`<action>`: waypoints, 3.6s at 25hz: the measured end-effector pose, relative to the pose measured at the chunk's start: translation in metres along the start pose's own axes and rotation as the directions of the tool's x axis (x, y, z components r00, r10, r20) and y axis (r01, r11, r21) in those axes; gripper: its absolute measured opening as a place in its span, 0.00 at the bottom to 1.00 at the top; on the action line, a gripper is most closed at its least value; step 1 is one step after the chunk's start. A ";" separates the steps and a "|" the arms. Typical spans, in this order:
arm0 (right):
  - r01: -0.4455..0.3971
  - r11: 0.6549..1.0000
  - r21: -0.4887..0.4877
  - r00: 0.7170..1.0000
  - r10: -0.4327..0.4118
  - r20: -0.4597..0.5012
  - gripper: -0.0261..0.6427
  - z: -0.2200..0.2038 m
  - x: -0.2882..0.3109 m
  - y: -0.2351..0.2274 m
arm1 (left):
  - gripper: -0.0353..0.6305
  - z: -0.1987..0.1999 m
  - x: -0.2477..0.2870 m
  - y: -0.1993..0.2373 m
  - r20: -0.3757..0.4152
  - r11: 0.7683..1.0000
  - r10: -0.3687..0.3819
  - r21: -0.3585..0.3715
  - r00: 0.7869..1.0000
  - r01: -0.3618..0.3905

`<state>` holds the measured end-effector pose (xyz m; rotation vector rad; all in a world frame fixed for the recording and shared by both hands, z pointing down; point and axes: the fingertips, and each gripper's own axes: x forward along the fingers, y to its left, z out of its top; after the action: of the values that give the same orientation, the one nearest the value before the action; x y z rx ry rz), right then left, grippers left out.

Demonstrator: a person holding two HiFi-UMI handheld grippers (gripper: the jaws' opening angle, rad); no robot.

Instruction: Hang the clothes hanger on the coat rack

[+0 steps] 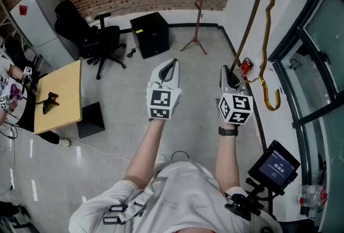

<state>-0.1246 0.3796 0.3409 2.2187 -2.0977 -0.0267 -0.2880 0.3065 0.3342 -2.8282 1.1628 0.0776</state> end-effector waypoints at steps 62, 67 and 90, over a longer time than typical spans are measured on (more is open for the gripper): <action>0.006 0.996 0.084 0.985 0.008 -0.174 0.04 -0.108 0.272 -0.130 | 0.05 -0.127 0.316 0.054 -0.191 0.992 0.027 -0.112 0.981 -0.050; 0.014 0.999 0.029 0.990 -0.010 -0.138 0.04 -0.075 0.346 -0.139 | 0.05 -0.107 0.387 0.097 -0.128 0.991 0.007 -0.129 0.992 -0.024; -0.107 0.992 0.059 0.977 0.116 -0.181 0.04 -0.154 0.593 -0.197 | 0.05 -0.208 0.614 0.176 -0.200 0.992 -0.087 -0.110 0.976 0.066</action>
<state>0.1166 -0.1932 0.5081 2.0363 -2.1384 0.2306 0.0271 -0.2678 0.4827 -3.0278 1.1132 -0.1675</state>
